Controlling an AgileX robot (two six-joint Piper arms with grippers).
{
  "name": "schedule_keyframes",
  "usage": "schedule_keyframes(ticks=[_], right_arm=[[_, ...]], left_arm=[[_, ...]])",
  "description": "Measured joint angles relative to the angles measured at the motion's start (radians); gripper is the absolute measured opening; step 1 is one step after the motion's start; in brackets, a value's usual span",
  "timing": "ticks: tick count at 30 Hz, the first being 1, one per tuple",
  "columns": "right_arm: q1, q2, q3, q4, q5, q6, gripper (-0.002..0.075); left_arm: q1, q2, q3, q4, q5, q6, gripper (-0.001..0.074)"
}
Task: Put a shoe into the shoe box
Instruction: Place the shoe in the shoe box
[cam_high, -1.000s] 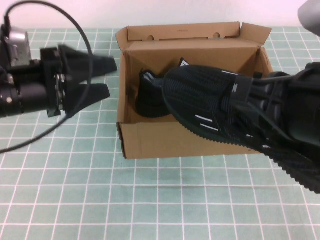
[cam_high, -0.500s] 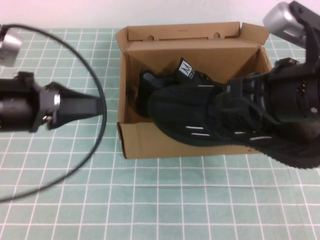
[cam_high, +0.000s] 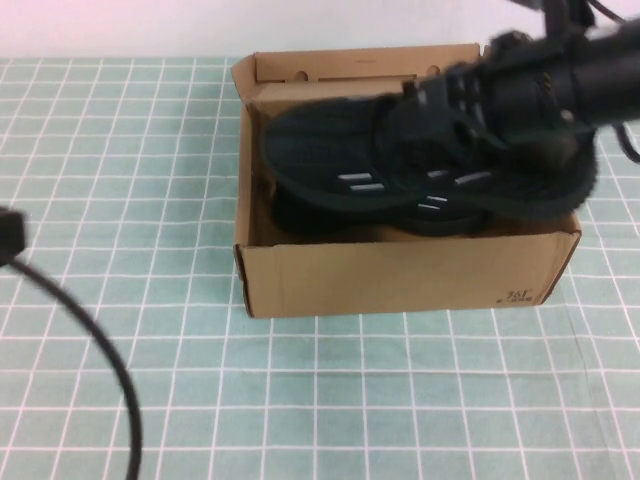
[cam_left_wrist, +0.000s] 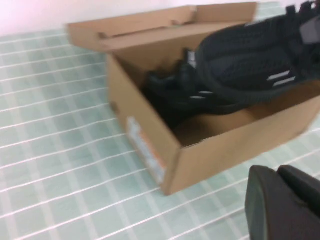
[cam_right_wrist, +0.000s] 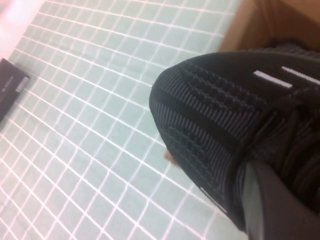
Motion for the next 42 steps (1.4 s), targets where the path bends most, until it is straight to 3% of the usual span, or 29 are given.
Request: schedule_keyframes(ticks=[8,29,42], right_arm=[[0.0,0.197,-0.136,0.034,0.038,-0.009,0.0011],[-0.003,0.445,-0.143,0.112,0.066,-0.031,0.0011],[-0.003,0.451,-0.144,-0.117,0.068,0.159,0.0011]], left_arm=[[0.0,-0.067,0.0,0.179,0.002,-0.129,0.0],[0.0,-0.067,0.0,0.19,0.006,-0.137,0.0],[0.0,-0.067,0.0,0.182,0.006,-0.139,0.0]])
